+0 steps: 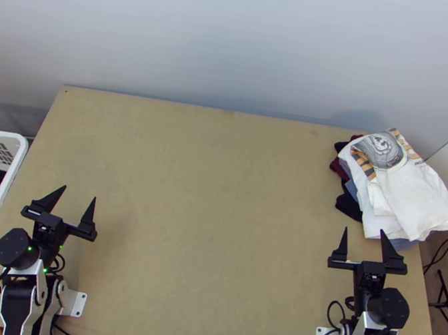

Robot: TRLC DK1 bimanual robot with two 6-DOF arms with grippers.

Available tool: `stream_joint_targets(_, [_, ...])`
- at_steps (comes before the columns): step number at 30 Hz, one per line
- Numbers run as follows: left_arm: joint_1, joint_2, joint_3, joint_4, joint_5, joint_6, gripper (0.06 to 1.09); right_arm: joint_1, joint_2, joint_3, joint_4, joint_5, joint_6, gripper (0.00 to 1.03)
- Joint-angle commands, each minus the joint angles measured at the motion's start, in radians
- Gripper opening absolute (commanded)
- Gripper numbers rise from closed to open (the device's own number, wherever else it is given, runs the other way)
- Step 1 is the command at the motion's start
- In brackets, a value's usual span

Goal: Fold the t-shirt

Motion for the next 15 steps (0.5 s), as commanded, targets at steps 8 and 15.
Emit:
stream_joint_targets(8, [-0.003,0.0,0.0,0.0,0.0,-0.041,1.05,-0.09,0.001,0.001,0.0,0.0,0.008,0.99])
stream_joint_targets(15, [-0.001,0.0,0.002,0.0,0.0,-0.041,1.05,-0.268,0.016,-0.001,0.0,0.0,0.108,0.99])
